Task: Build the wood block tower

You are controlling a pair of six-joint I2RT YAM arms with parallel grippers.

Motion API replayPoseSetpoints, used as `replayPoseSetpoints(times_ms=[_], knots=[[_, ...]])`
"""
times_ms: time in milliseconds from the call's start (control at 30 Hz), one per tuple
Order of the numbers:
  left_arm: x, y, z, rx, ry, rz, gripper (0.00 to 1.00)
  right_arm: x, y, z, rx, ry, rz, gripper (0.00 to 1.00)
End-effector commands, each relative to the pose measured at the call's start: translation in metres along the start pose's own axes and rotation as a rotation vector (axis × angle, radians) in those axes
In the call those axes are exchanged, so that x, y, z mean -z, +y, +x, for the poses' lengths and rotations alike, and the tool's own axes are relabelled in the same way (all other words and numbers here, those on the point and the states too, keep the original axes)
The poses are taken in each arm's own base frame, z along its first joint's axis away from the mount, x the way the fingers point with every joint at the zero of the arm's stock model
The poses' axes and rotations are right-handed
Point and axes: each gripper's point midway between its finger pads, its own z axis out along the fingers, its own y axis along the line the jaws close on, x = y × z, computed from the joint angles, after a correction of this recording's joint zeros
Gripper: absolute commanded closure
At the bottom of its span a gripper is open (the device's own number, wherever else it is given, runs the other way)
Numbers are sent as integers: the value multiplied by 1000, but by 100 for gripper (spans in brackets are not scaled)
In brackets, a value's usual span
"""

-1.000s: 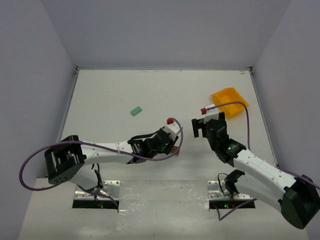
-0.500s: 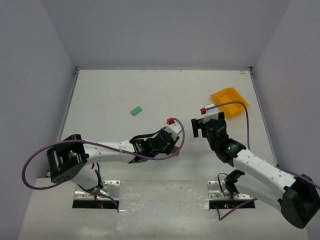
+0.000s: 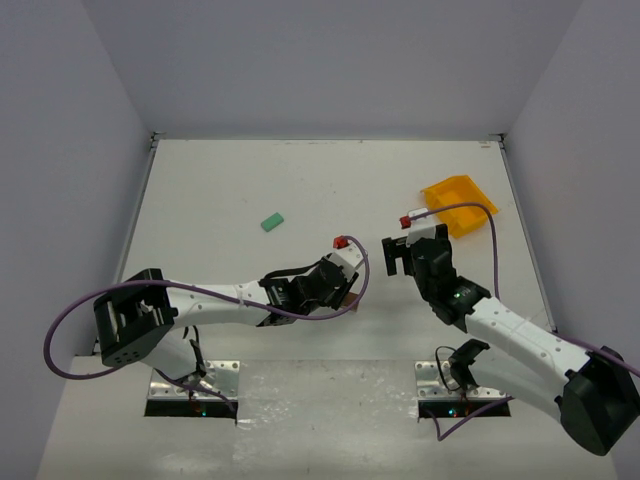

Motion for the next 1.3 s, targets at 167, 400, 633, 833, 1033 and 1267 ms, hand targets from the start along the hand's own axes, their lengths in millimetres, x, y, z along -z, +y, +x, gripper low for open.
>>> replayPoseSetpoints(times_ms=[167, 400, 633, 833, 1033, 1267], knots=[[6, -10, -26, 24, -52, 32, 90, -2, -2, -31, -39, -68, 13, 1], [10, -7, -29, 29, -64, 20, 88, -3, -1, -29, -34, -61, 11, 1], [9, -9, -27, 28, -59, 29, 85, -3, -1, -29, -34, -58, 10, 1], [9, -11, -27, 29, -58, 40, 83, -3, -1, -29, -35, -58, 11, 1], [9, -8, -25, 23, -56, 26, 78, -3, -1, -28, -34, -57, 12, 1], [10, -9, -24, 16, -52, 30, 71, -4, -1, -28, -33, -54, 14, 1]])
